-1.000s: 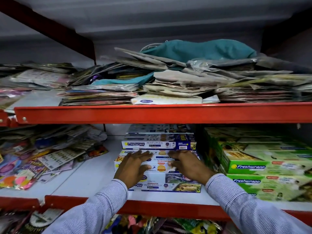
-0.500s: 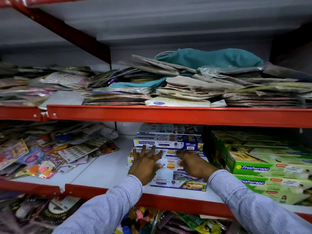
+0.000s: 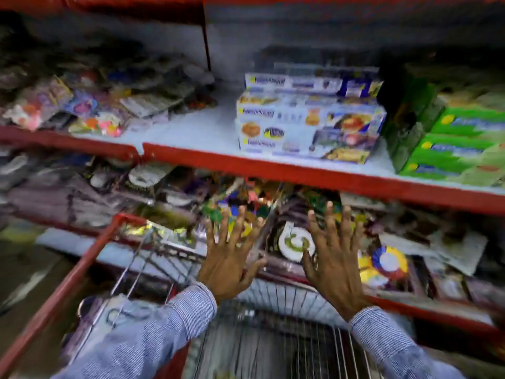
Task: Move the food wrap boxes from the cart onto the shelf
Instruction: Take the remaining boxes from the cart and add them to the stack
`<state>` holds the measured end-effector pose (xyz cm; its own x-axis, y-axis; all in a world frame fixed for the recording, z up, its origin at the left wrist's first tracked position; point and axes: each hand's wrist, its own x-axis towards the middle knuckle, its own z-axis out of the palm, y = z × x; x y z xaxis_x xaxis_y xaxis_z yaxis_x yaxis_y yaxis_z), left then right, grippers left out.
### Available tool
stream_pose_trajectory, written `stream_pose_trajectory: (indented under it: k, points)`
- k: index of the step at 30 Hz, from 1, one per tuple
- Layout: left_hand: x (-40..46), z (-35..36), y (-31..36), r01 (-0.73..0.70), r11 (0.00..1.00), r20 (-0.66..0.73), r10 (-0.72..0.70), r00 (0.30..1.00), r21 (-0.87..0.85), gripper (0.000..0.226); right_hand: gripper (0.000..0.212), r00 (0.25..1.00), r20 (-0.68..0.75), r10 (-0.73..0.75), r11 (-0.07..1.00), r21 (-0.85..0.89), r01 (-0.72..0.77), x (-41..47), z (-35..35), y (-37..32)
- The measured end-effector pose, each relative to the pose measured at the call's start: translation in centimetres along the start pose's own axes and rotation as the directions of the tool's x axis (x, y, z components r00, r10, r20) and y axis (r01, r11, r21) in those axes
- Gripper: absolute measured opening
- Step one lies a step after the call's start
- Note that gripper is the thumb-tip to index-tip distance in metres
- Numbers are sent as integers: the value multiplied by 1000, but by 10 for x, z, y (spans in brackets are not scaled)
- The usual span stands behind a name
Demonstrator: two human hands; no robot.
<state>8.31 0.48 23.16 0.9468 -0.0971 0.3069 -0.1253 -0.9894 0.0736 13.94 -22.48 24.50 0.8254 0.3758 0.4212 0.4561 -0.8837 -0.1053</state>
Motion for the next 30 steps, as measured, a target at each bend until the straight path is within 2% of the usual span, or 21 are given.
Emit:
stream_pose_trajectory:
  k: [4, 7, 11, 12, 15, 16, 20, 22, 24, 27, 30]
  points:
    - [-71, 65, -4, 75, 997, 224, -66, 972, -34, 74, 73, 952, 307, -6, 1000, 31, -3, -68, 56, -5]
    - [-125, 119, -2, 115, 991, 410, -78, 909, -67, 75, 73, 862, 504, -62, 997, 72, 30, -113, 102, -9]
    - [-183, 177, -4, 110, 993, 592, -62, 804, -46, 75, 71, 702, 697, -141, 984, 179, 21, -162, 164, -11]
    - [-195, 191, -5, 103, 993, 626, -47, 778, -54, 74, 69, 646, 748, -151, 982, 186, 14, -175, 183, -10]
    - [-219, 223, -12, 77, 994, 685, -2, 729, -79, 71, 68, 321, 930, -179, 981, 194, -14, -211, 236, -10]
    - [-224, 233, -14, 71, 994, 700, 11, 714, -87, 70, 69, 246, 954, -173, 983, 185, -23, -223, 251, -14]
    - [-240, 260, -22, 23, 992, 735, 79, 673, -127, 62, 78, 95, 985, -144, 990, 142, 25, -252, 292, -33]
    - [-242, 267, -24, -56, 985, 722, 159, 674, -164, 52, 80, 46, 991, -130, 991, 127, 51, -253, 304, -38]
    - [-246, 274, -22, -151, 966, 717, 258, 648, -212, 47, 77, 51, 989, -138, 989, 135, 68, -248, 312, -40]
    - [-252, 282, -12, -211, 929, 726, 370, 579, -305, 40, 66, 137, 974, -178, 982, 166, 90, -239, 315, -36]
    - [-250, 286, 5, -271, 893, 739, 449, 502, -359, 43, 60, 234, 955, -181, 983, 172, 57, -223, 309, -27]
